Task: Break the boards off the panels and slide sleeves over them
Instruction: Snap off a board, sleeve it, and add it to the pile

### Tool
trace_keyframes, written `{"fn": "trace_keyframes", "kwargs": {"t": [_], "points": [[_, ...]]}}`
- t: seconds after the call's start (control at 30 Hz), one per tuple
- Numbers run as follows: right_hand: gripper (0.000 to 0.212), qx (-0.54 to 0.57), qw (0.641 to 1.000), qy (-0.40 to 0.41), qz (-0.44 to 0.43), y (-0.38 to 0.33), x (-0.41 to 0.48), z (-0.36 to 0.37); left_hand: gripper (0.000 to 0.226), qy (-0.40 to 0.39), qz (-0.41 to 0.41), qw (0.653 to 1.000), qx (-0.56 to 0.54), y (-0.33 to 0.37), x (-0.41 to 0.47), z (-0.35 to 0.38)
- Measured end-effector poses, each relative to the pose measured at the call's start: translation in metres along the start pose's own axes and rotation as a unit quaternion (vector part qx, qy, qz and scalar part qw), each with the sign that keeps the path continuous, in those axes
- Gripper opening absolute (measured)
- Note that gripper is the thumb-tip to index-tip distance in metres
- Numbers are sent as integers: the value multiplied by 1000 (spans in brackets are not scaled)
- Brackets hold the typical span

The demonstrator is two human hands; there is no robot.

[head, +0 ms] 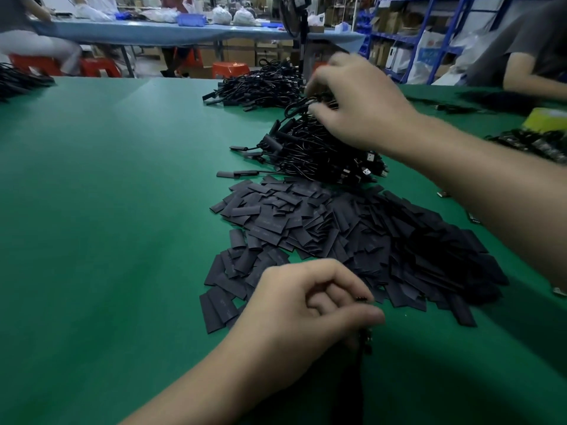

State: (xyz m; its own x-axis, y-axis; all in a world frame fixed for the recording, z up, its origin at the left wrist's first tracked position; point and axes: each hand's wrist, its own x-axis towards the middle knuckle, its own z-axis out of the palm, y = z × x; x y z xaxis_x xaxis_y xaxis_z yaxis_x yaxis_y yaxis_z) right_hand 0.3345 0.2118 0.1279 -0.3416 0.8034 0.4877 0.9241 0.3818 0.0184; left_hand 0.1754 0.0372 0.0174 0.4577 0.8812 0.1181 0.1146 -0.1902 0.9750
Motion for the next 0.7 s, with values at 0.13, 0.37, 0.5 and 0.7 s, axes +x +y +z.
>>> {"fn": "trace_keyframes", "kwargs": {"t": [0.13, 0.37, 0.5, 0.7], "points": [[35, 296, 943, -126, 88, -20, -114, -19, 13, 100, 20, 993, -63, 6, 5, 1], [28, 618, 726, -207, 221, -58, -205, -22, 23, 159, 18, 986, -36, 18, 12, -4], [27, 641, 689, -175, 289, -52, -210, -27, 30, 127, 30, 966, 225, 30, 23, -35], [27, 565, 756, -172, 285, -45, -224, -24, 39, 5, -49, 811, 583, 39, 15, -45]]}}
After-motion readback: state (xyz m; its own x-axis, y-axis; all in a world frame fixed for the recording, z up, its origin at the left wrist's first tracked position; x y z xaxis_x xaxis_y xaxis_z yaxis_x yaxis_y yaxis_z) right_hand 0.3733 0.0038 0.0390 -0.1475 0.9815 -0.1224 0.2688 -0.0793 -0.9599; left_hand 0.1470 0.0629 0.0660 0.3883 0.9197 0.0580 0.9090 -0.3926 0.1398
